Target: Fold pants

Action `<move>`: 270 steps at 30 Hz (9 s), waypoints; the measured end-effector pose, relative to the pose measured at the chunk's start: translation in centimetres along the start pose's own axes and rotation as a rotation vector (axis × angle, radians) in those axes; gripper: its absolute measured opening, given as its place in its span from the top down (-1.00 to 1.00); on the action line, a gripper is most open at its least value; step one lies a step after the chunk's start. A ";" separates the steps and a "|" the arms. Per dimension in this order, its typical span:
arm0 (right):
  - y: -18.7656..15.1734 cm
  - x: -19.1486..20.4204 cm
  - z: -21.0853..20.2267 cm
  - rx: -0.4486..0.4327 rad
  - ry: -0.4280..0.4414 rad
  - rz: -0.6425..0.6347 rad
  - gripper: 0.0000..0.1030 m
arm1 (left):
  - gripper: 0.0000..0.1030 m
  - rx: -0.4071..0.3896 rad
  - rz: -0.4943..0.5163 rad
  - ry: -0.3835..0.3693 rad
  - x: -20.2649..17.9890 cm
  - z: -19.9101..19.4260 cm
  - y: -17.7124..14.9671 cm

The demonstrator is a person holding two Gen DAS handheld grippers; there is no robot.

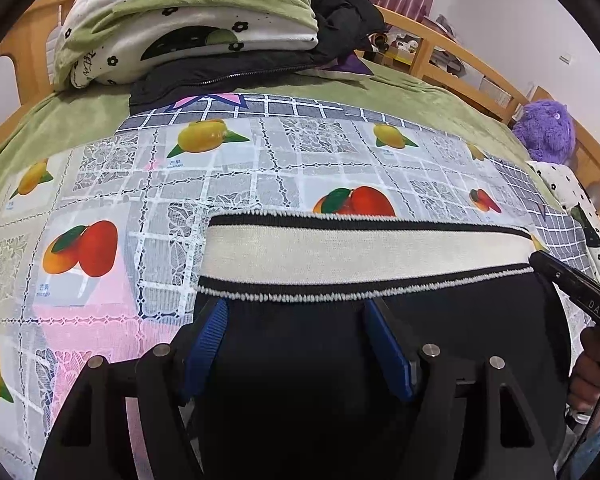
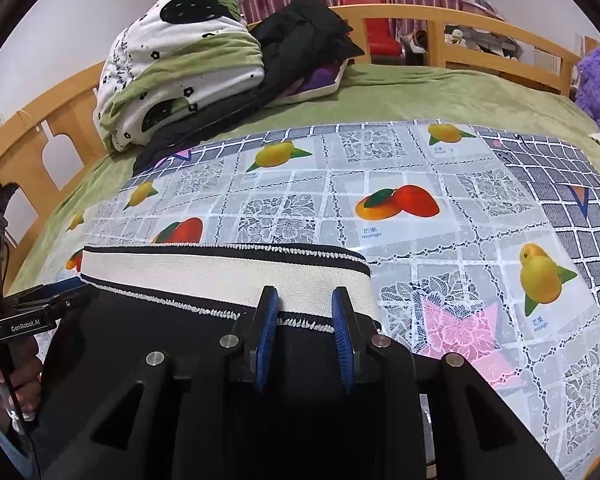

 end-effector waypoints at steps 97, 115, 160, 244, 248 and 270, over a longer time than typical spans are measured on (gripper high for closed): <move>-8.4 5.3 -17.3 0.045 -0.040 -0.052 0.23 | 0.07 -0.027 0.455 0.012 -2.1 -16.2 -16.6; -8.7 5.5 -17.2 0.055 -0.055 -0.082 0.23 | 0.10 -0.027 0.461 -0.002 -1.4 -16.8 -16.8; -6.2 2.3 -14.3 0.020 -0.010 -0.084 0.21 | 0.06 0.028 0.017 -0.078 -0.5 -13.0 -7.1; -8.4 5.1 -18.5 0.071 -0.162 -0.039 -0.01 | -0.25 0.049 0.080 0.108 -1.9 -19.0 -9.4; -5.6 6.2 -22.1 0.011 -0.189 -0.021 -0.29 | -0.26 -0.019 0.081 0.099 -3.0 -22.4 -8.0; -4.3 9.6 -33.1 -0.141 -0.234 -0.078 -0.91 | -0.64 -0.184 0.077 0.109 -4.8 -30.6 -6.2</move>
Point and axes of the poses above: each gripper's, at about its wrist camera, not at the fingertips, and z roughly the way its jaws point, x to its left, y to its top, the point moved 7 cm from there along z, roughly the way its jaws point, and after that the axes turned 14 degrees about -x, right-handed, at the moved point
